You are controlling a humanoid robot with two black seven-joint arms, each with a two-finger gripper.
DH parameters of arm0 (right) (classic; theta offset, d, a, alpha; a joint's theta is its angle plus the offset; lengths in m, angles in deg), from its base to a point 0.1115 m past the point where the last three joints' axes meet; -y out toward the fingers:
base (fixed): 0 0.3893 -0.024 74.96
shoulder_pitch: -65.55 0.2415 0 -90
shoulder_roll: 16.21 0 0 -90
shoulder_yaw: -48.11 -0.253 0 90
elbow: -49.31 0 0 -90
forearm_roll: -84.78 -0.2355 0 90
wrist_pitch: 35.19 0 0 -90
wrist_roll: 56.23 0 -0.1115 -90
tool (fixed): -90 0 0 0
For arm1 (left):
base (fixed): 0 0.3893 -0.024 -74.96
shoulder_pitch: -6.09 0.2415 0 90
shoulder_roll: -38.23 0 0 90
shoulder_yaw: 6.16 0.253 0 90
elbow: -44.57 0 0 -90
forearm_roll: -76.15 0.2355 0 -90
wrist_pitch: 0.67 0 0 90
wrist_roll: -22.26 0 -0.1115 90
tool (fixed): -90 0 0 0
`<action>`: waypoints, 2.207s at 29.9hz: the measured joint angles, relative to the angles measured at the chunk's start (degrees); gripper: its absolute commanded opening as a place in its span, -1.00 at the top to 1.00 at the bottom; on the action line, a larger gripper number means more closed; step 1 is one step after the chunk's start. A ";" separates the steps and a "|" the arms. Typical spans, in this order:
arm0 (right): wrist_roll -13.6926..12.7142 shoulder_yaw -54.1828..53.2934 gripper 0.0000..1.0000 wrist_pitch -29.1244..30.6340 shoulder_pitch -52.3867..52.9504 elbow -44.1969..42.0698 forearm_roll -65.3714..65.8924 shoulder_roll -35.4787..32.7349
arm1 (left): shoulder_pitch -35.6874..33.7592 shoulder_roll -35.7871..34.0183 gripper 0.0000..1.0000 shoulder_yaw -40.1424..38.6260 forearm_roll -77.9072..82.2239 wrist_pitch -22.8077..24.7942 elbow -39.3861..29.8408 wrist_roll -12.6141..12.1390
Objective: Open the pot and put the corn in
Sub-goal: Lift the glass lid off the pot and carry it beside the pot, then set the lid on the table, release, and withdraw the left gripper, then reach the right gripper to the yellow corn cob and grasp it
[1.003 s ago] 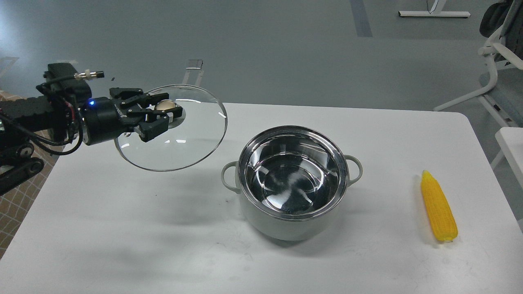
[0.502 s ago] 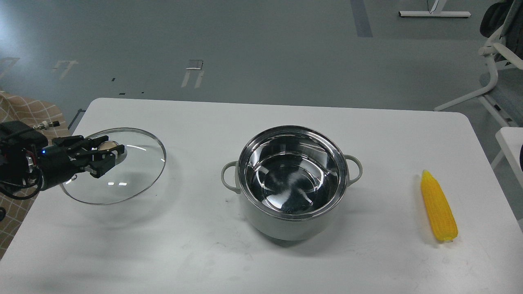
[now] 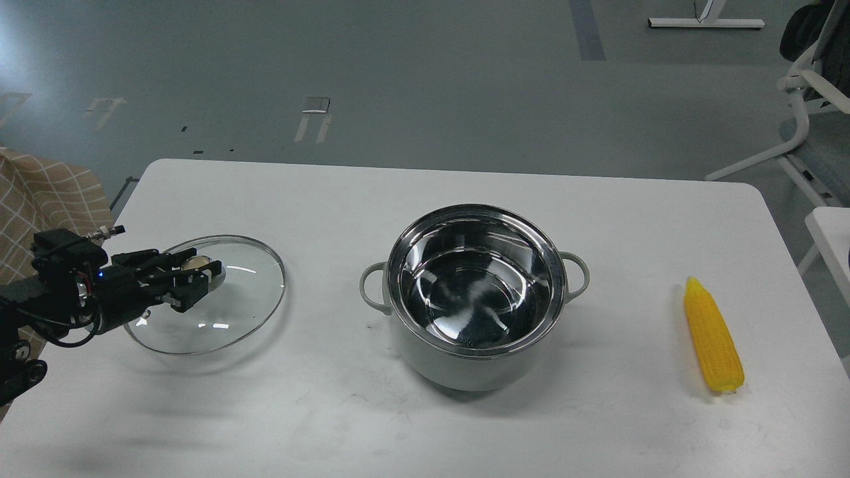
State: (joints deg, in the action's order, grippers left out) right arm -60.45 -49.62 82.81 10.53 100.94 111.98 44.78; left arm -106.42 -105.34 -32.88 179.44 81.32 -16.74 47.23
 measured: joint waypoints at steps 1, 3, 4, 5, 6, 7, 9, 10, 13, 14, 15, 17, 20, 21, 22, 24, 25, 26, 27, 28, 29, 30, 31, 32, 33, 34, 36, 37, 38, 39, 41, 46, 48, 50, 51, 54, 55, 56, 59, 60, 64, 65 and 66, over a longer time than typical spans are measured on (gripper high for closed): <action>0.00 0.00 -1.00 0.00 -0.09 0.00 0.00 -0.14 | 0.06 0.18 -0.06 0.00 -0.08 0.00 0.32 0.12; 0.00 0.01 -1.00 0.00 -0.28 0.06 0.00 -0.29 | 0.29 0.31 -0.11 0.00 -0.23 0.00 0.64 0.32; 0.00 0.03 -1.00 0.00 -0.50 0.16 0.00 -0.30 | 0.51 0.34 -0.21 0.00 -0.34 0.00 0.69 0.42; 0.00 0.06 -1.00 0.00 -0.78 0.24 0.01 -0.30 | 0.75 0.36 -0.30 0.00 -0.44 -0.01 0.75 0.47; 0.00 0.09 -1.00 0.00 -1.00 0.29 0.01 -0.30 | 0.90 0.36 -0.41 0.00 -0.48 -0.20 0.80 0.51; -0.01 0.17 -1.00 0.00 -1.24 0.31 0.04 -0.35 | 1.02 0.36 -0.62 -0.03 -0.56 -0.50 0.86 0.55; -0.16 0.74 -1.00 0.00 -1.83 0.33 0.32 -0.53 | 1.06 0.30 -0.74 -0.30 -1.13 -0.84 0.91 0.65; -0.23 1.51 -1.00 0.00 -2.30 0.34 0.59 -0.65 | 1.06 0.23 -0.78 -0.66 -1.84 -0.95 0.92 0.77; -0.25 5.86 -1.00 0.00 -3.21 0.69 1.02 -2.42 | -0.10 -0.10 -0.81 -1.08 -6.33 -1.02 0.93 2.23; -0.21 7.33 -1.00 0.00 -3.34 0.87 1.31 -3.33 | -1.02 -0.20 -0.81 -1.11 -8.15 -1.04 0.94 2.60; -0.18 8.44 -1.00 0.00 -3.42 0.97 1.75 -4.07 | -2.04 -0.24 -0.81 -1.13 -9.56 -1.04 0.94 2.78; -0.07 10.54 -1.00 0.00 -3.49 1.20 4.06 -6.03 | -5.02 -0.25 -0.81 -1.22 -12.96 -1.03 0.94 2.97; 0.20 12.83 -1.00 0.00 -3.51 2.27 10.71 -9.67 | -10.57 -0.24 -0.82 -1.44 -21.21 -0.61 1.02 3.01; 0.28 13.16 -1.00 0.00 -3.52 2.79 12.38 -10.52 | -12.01 -0.23 -0.82 -1.49 -23.82 -0.54 1.07 3.02; 0.37 13.41 -1.00 0.00 -3.54 3.48 14.12 -11.45 | -13.54 -0.07 -0.82 -1.53 -27.19 -0.50 1.24 3.03; 1.24 13.70 -1.00 0.01 -4.08 5.86 17.90 -14.11 | -16.56 0.80 -0.83 -1.60 -36.28 -0.49 2.03 3.03; 1.91 13.78 -1.00 0.00 -4.66 7.04 19.60 -15.38 | -17.66 1.49 -0.84 -1.86 -40.25 -0.49 2.31 3.03; 2.75 14.04 -1.00 0.00 -5.83 8.72 21.93 -16.91 | -18.88 2.58 -0.87 -2.42 -45.02 -0.49 2.60 3.03; 3.43 14.43 -1.00 0.02 -7.06 10.41 24.30 -18.28 | -20.01 3.60 -0.90 -3.20 -49.25 -0.47 2.83 3.03; 3.80 14.78 -1.00 0.01 -8.06 11.78 26.27 -19.24 | -20.84 4.33 -0.91 -3.87 -52.43 -0.41 2.94 3.04; 4.05 15.30 -1.00 0.01 -9.28 13.62 29.21 -20.18 | -21.67 5.12 -0.93 -4.72 -56.39 -0.25 3.14 3.03; 4.17 15.84 -1.00 0.02 -10.33 15.37 32.24 -20.77 | -22.45 5.74 -0.93 -5.60 -60.03 -0.02 3.27 3.03; 4.24 16.30 -1.00 0.01 -11.17 16.88 35.23 -21.11 | -23.00 6.30 -0.93 -6.47 -63.33 0.41 3.36 3.03; 4.28 16.96 -1.00 0.02 -12.18 18.83 39.20 -21.32 | -23.59 7.03 -0.93 -7.81 -67.54 1.36 3.51 3.03; 4.31 17.63 -1.00 0.02 -13.13 20.55 42.76 -21.38 | -24.15 7.63 -0.93 -9.17 -71.15 2.58 3.73 3.03; 4.32 18.22 -1.00 0.02 -13.91 21.89 45.82 -21.44 | -24.72 8.16 -0.93 -10.38 -73.98 4.00 4.27 3.03; 4.33 19.54 -1.00 0.02 -15.47 24.31 51.66 -21.49 | -26.32 9.44 -0.93 -12.95 -78.81 7.42 6.22 3.03; 4.34 20.29 -1.00 0.01 -16.10 25.07 54.27 -21.49 | -27.32 10.52 -0.93 -14.06 -80.40 9.03 7.99 3.03; 4.34 21.06 -1.00 0.02 -16.59 25.58 56.34 -21.48 | -28.28 11.60 -0.93 -14.93 -81.38 10.26 9.85 3.03; 4.34 22.20 -1.00 0.02 -16.95 25.99 58.68 -21.39 | -29.68 13.15 -0.93 -15.86 -82.12 11.69 12.47 2.57; 4.34 24.71 -1.00 0.02 -17.33 26.73 62.51 -21.06 | -32.75 16.22 -0.93 -17.32 -82.77 14.63 18.02 0.29; 4.34 29.38 -0.95 -0.03 -18.02 26.94 70.18 -19.06 | -37.66 21.07 -0.93 -19.38 -84.26 22.81 28.32 -3.48; 4.33 31.04 -0.93 -0.03 -18.43 26.78 72.74 -17.79 | -38.57 22.42 -0.93 -19.43 -84.81 24.93 29.77 -3.83; 4.22 32.54 -0.88 -0.03 -18.83 26.64 74.60 -16.51 | -38.98 23.22 -0.93 -19.45 -85.02 25.78 30.21 -3.93; 4.09 33.35 -0.86 -0.03 -19.19 26.53 75.48 -15.76 | -39.08 23.56 -0.93 -19.47 -85.08 26.05 30.30 -3.94; 3.78 34.98 -0.69 -0.02 -21.04 26.32 77.84 -13.70 | -39.24 24.77 -0.94 -19.52 -85.16 26.30 30.36 -3.96; 3.67 35.19 -0.61 -0.03 -21.90 26.32 78.62 -13.15 | -39.24 25.08 -0.94 -19.52 -85.17 26.33 30.37 -3.97; 3.59 35.36 -0.54 -0.02 -22.82 26.32 79.46 -12.66 | -39.24 25.34 -0.94 -19.52 -85.18 26.34 30.38 -3.97; 2.51 35.53 -0.44 0.00 -25.03 26.38 81.39 -11.81 | -39.16 25.70 -0.94 -19.52 -85.19 26.34 30.39 -3.97; 2.00 35.54 -0.42 0.00 -25.52 26.38 81.64 -11.72 | -39.13 25.72 -0.94 -19.52 -85.20 26.35 30.37 -3.97; 0.77 35.55 -0.43 0.00 -26.48 26.41 81.99 -11.67 | -39.12 25.66 -0.94 -19.52 -85.27 26.38 30.28 -3.97; 0.69 35.57 -0.43 0.00 -26.58 26.41 82.04 -11.67 | -39.11 25.62 -0.94 -19.52 -85.27 26.34 30.26 -3.97; 0.66 35.60 -0.41 0.00 -26.70 26.41 82.08 -11.67 | -39.08 25.62 -0.94 -19.51 -85.28 26.22 30.22 -4.01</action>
State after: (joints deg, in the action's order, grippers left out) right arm -59.79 -14.02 82.80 -16.17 127.35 194.07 33.11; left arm -145.49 -79.72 -52.39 94.16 107.54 13.47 43.23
